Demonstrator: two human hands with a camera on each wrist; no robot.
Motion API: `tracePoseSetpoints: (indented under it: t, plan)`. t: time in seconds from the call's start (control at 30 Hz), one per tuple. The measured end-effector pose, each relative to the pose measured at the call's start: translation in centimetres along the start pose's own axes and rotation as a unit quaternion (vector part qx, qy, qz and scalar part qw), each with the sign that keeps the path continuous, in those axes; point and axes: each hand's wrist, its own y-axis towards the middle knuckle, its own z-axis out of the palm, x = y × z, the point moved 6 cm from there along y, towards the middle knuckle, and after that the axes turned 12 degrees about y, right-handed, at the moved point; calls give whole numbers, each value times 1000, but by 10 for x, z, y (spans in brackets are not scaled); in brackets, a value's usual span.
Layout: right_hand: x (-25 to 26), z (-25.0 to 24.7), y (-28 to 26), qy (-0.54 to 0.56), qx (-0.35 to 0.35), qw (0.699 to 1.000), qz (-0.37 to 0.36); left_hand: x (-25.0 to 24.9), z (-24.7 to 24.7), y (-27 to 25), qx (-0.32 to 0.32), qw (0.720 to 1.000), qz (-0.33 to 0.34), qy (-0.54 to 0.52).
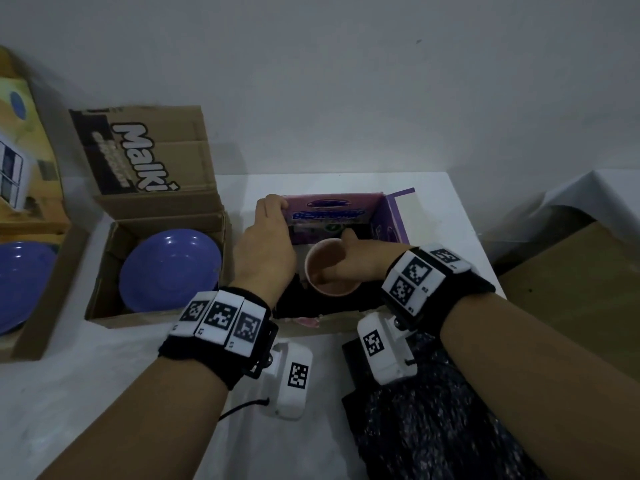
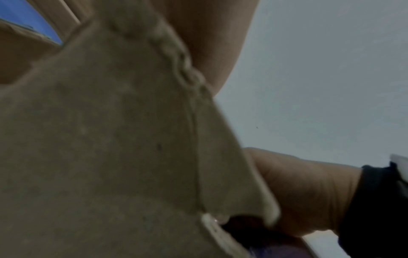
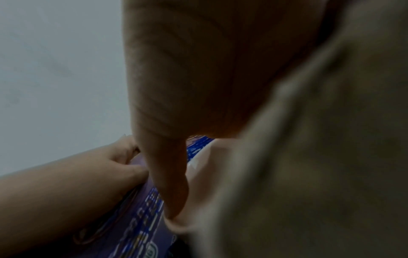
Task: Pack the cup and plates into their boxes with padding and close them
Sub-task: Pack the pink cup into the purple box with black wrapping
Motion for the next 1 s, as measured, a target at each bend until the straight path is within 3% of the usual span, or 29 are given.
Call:
tracePoseSetpoints:
  t: [0.13,0.23,0.33,0.43,0.5,0.6,0.73,0.83,1.0]
  plan:
    - [0,2,-4,-9,-1,1000,-24,-1,-3,-2,1,1000,-7,-4]
    - [9,-5,-27,-16,-35,995,-95,-3,-5,-4,13,1000,-15,-11]
    - [15,-33,-61,-30,-163,970,-177,-4,-4,-5,19,1000,-15,-5]
    - [3,-63,-96,-6,-288,940,-185,-6,-3,-4,0,1000,11,0]
    - [-12,-63,-109,17,-229,961,-156,-5,-2,-4,3,1000,21,5]
    - [-26,-30,-124,-17,-34,990,-132,0,1,-1,25,999,21,21]
    - [-70,36,-116,-205,97,973,-43,2,10,-1,88,994,-2,66]
    - [-85,62,-110,-293,53,953,-50,1,10,-7,87,994,-10,66]
    - [-77,49,-112,-234,-47,960,-145,-1,7,-10,53,998,-1,33]
